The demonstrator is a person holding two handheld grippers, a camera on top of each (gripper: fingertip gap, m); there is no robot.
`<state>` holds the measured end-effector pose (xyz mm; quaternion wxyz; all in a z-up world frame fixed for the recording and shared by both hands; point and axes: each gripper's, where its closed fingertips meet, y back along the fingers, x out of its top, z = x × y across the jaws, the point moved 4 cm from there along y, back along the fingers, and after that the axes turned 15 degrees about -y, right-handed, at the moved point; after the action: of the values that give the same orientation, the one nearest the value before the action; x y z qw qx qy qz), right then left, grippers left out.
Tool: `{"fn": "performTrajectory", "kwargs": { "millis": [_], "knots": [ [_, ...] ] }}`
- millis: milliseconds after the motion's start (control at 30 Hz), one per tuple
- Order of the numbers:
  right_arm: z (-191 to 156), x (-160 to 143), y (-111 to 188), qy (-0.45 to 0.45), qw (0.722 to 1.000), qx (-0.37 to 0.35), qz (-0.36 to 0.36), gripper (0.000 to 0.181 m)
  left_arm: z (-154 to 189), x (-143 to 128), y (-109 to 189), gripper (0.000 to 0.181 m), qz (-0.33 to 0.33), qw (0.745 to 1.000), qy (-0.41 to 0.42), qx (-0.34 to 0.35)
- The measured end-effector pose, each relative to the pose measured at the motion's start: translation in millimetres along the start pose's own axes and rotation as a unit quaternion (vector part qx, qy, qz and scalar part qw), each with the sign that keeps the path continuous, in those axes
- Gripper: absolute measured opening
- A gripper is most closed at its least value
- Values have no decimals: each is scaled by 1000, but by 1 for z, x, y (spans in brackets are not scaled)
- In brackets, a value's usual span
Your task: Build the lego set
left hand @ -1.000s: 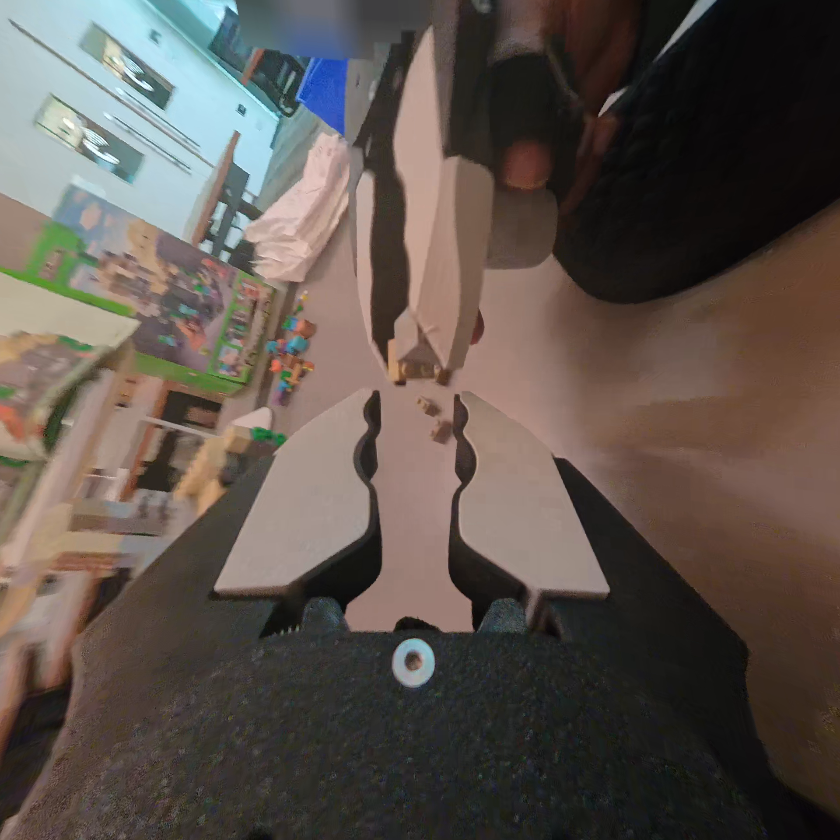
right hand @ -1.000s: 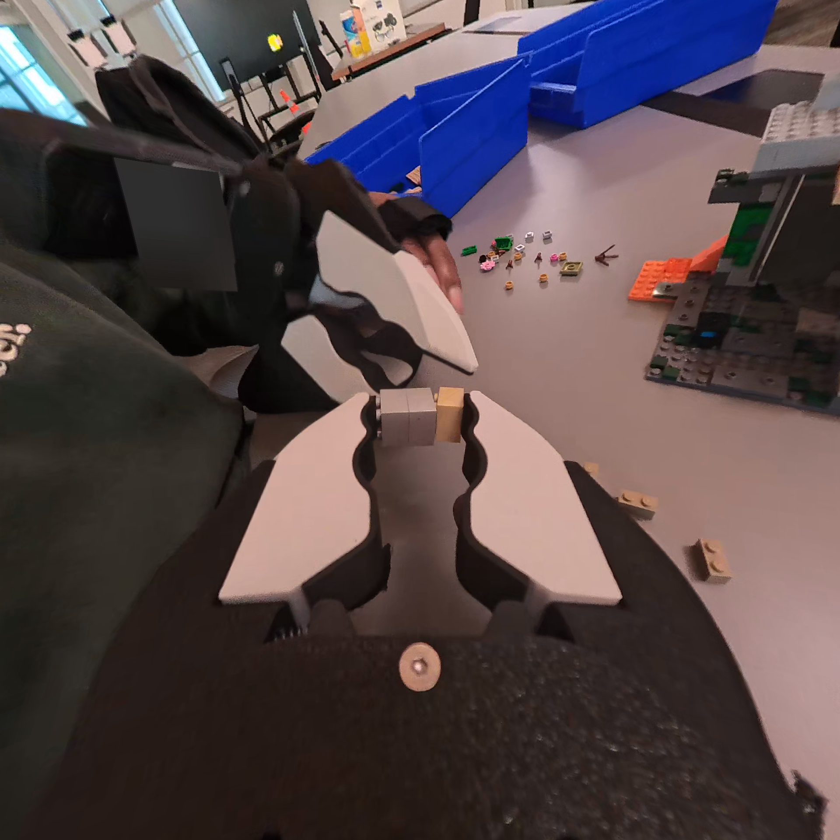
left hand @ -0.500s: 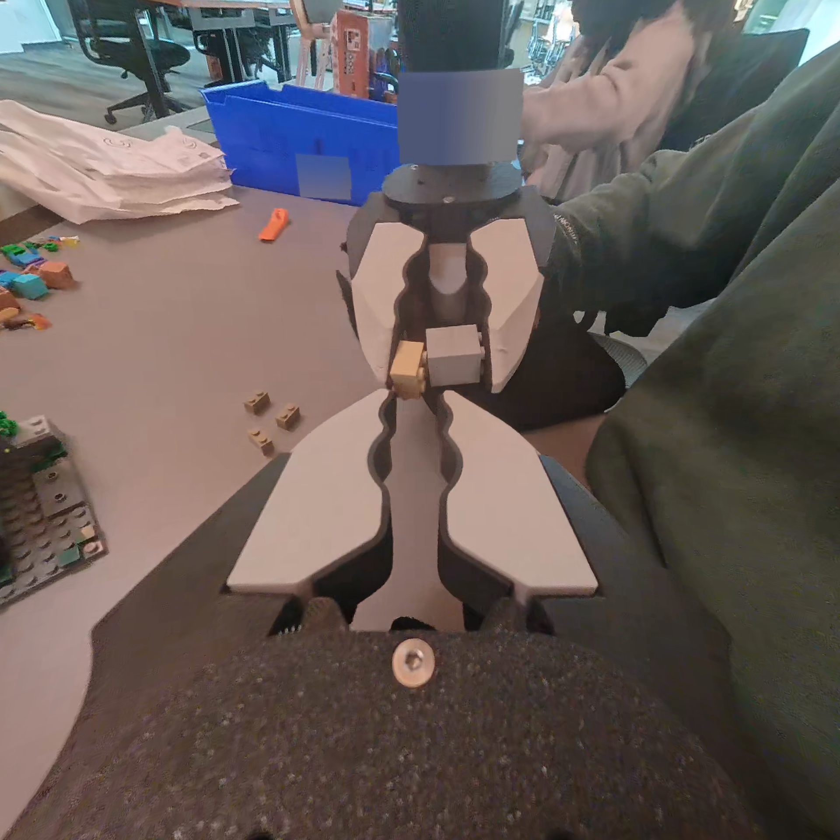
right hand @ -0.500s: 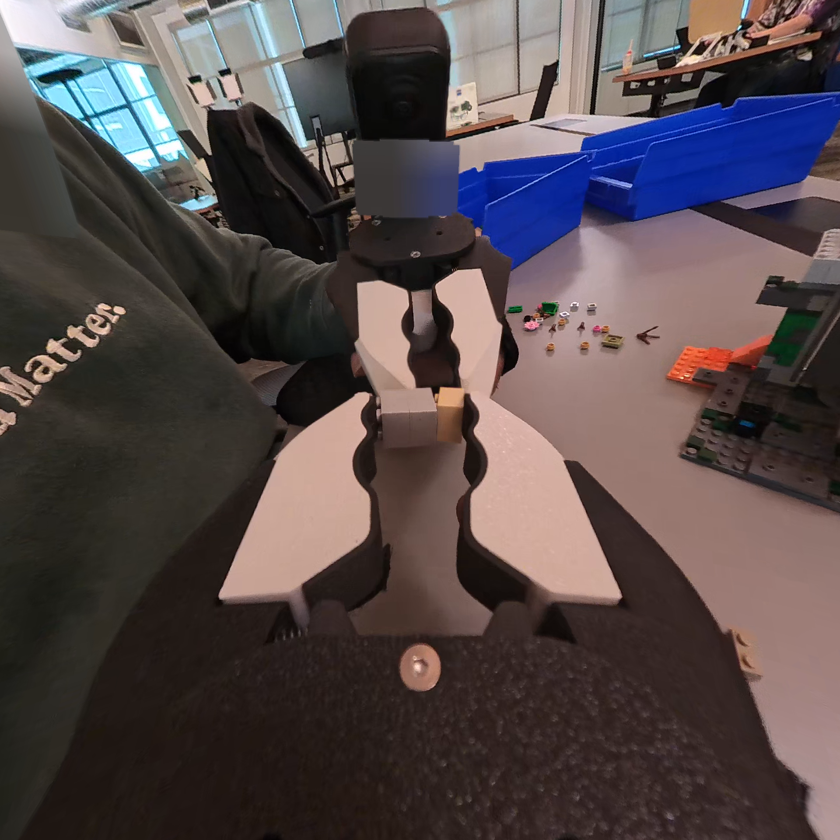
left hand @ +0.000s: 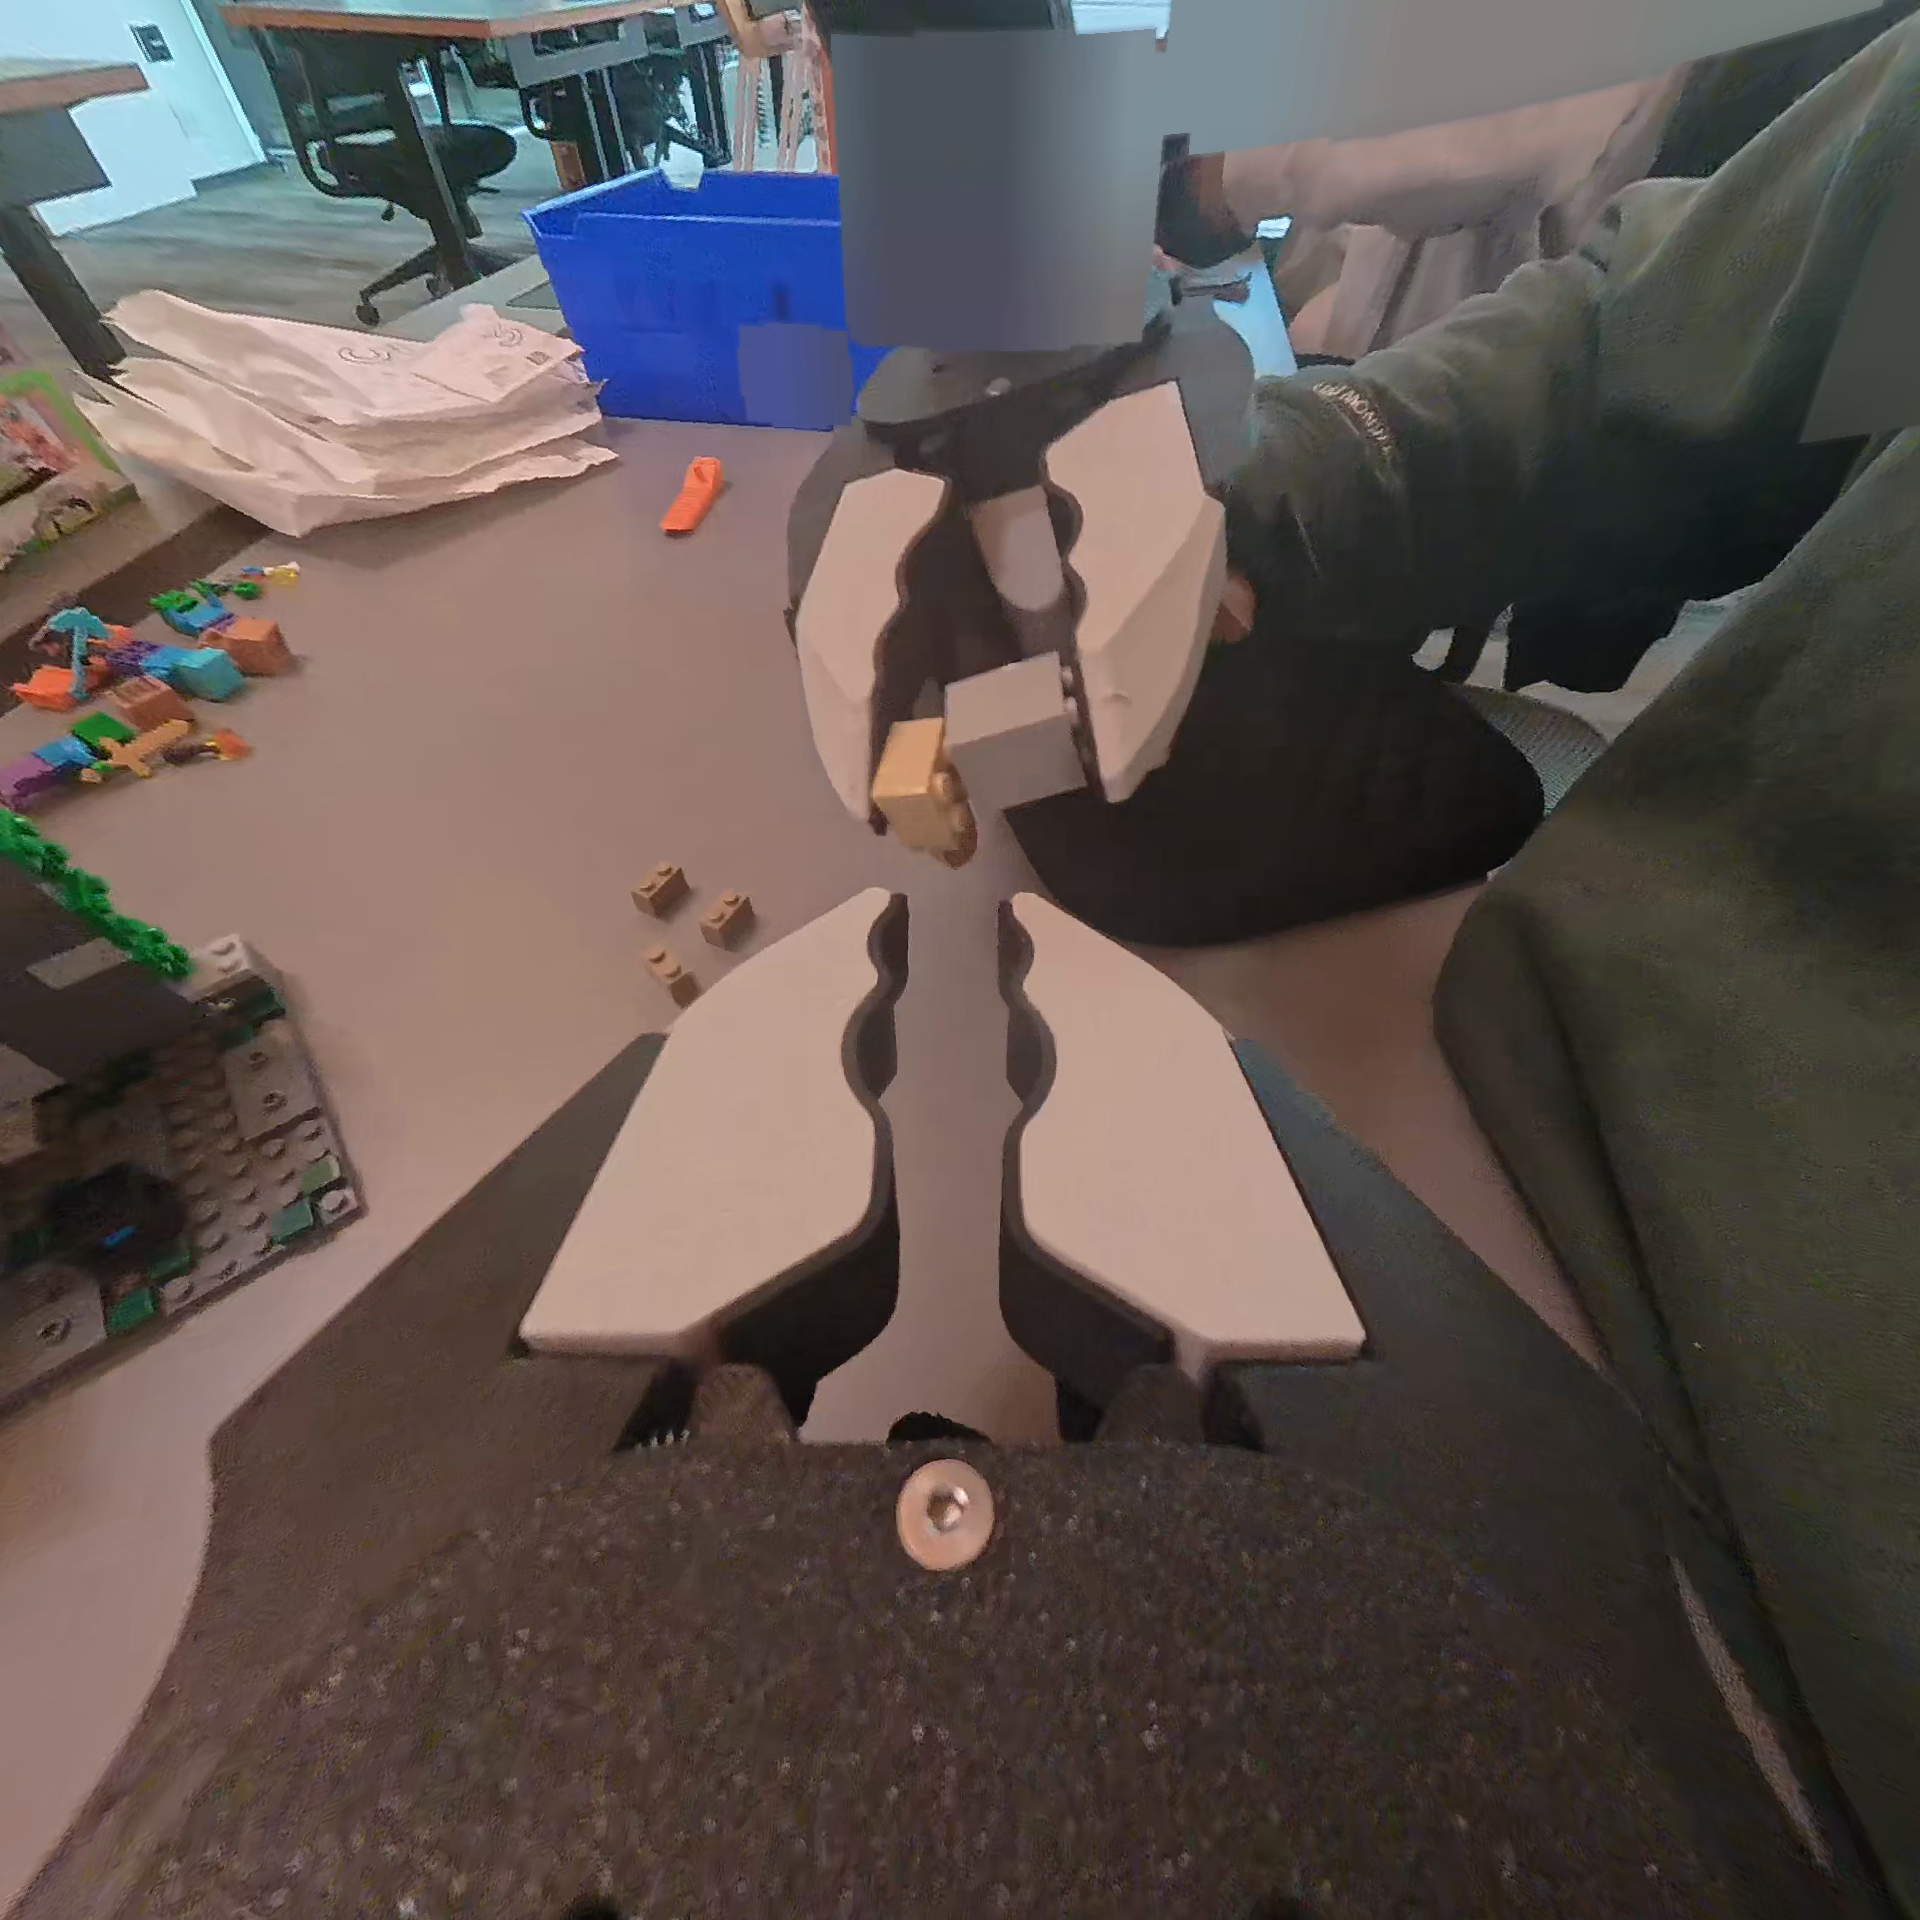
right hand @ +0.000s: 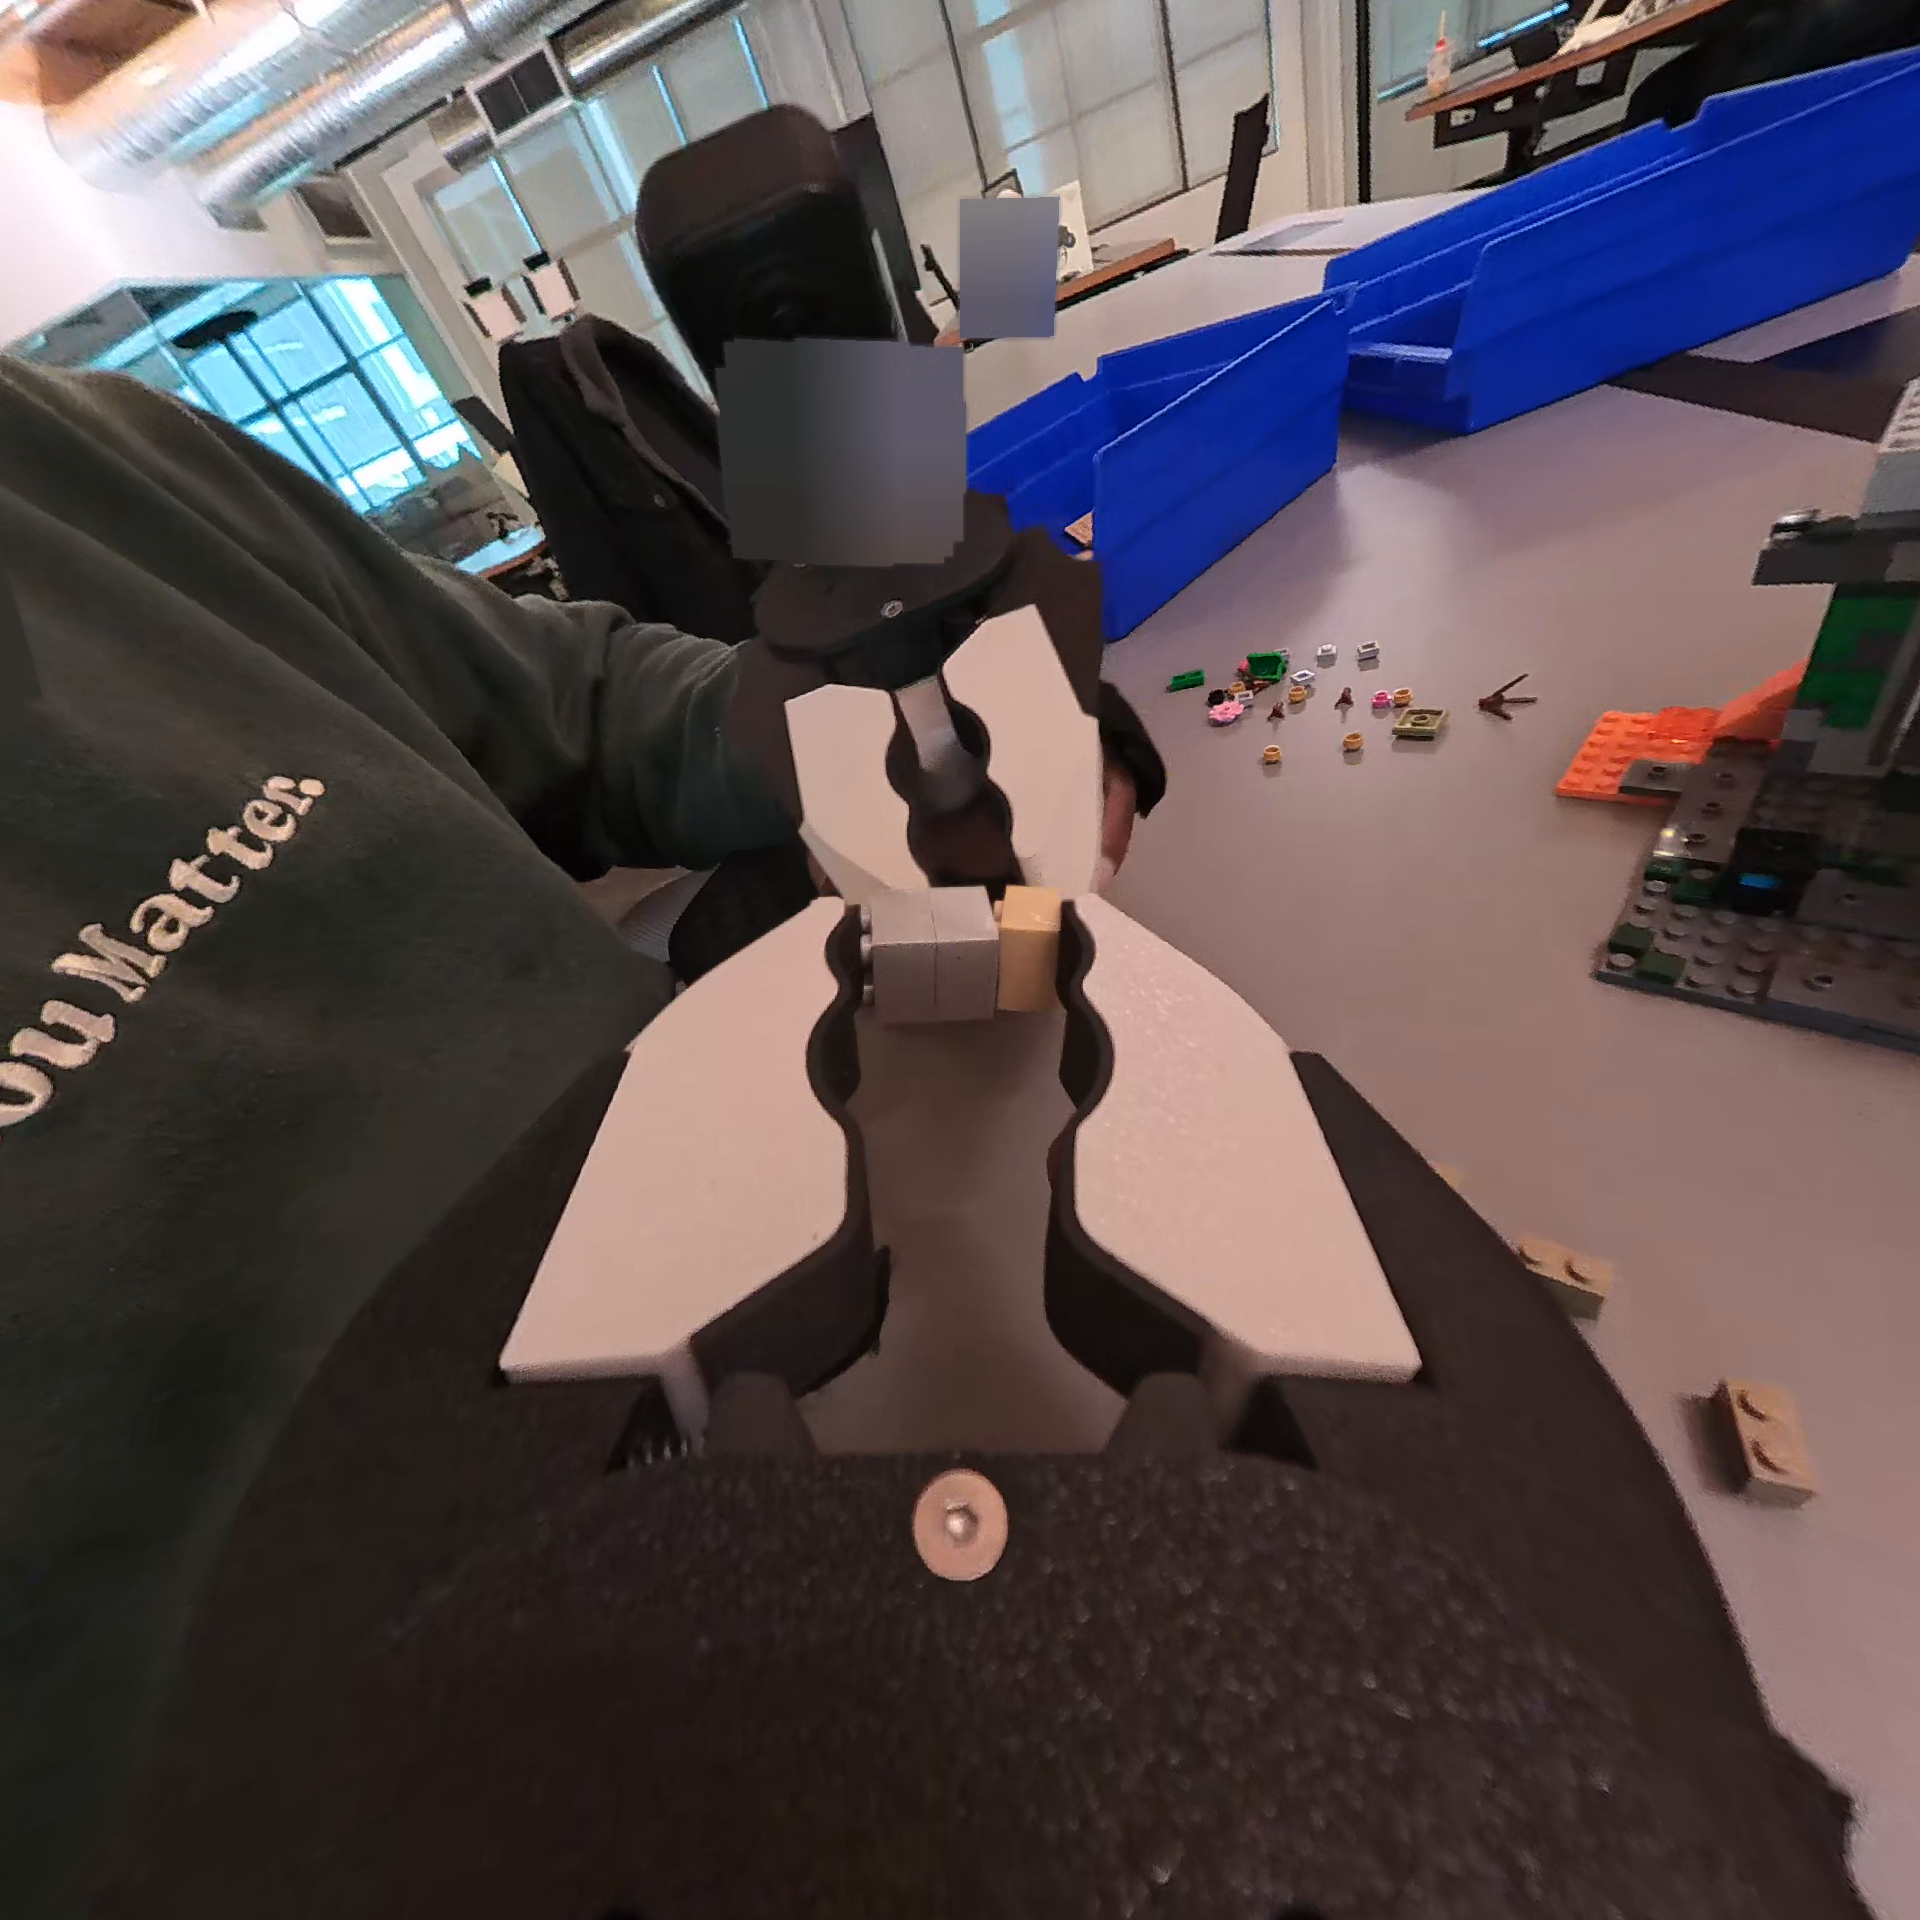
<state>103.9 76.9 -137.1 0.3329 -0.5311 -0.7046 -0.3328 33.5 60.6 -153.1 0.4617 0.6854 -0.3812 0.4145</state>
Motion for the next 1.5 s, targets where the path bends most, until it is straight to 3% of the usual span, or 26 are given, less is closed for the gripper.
{"fn": "performTrajectory", "kwargs": {
  "millis": [100, 200, 333, 500, 667, 767, 1500],
  "knots": [
    [2, 3, 1, -2, 1000, -6, 9, 36, 2, 2, 1, 14, 22, 998, 47, -20],
    [5, 4, 2, 46, 998, -43, 7, 35, -3, 7, 4, 15, 61, 986, 146, -53],
    [3, 8, 3, 170, 980, -101, -5, 35, -16, 9, 10, 21, 118, 946, 288, -87],
    [-4, 11, -2, 333, 929, -161, -28, 36, -15, 17, 3, 40, 164, 886, 400, -167],
    [-11, 13, -9, 426, 883, -194, -38, 35, -11, 21, -7, 38, 156, 886, 395, -186],
    [-14, 13, -11, 444, 874, -196, -37, 36, -9, 24, -9, 22, 156, 894, 373, -194],
    [-40, 5, -9, 436, 893, -107, -34, 36, 10, 33, -2, 17, 131, 896, 325, -274]
  ]
}}
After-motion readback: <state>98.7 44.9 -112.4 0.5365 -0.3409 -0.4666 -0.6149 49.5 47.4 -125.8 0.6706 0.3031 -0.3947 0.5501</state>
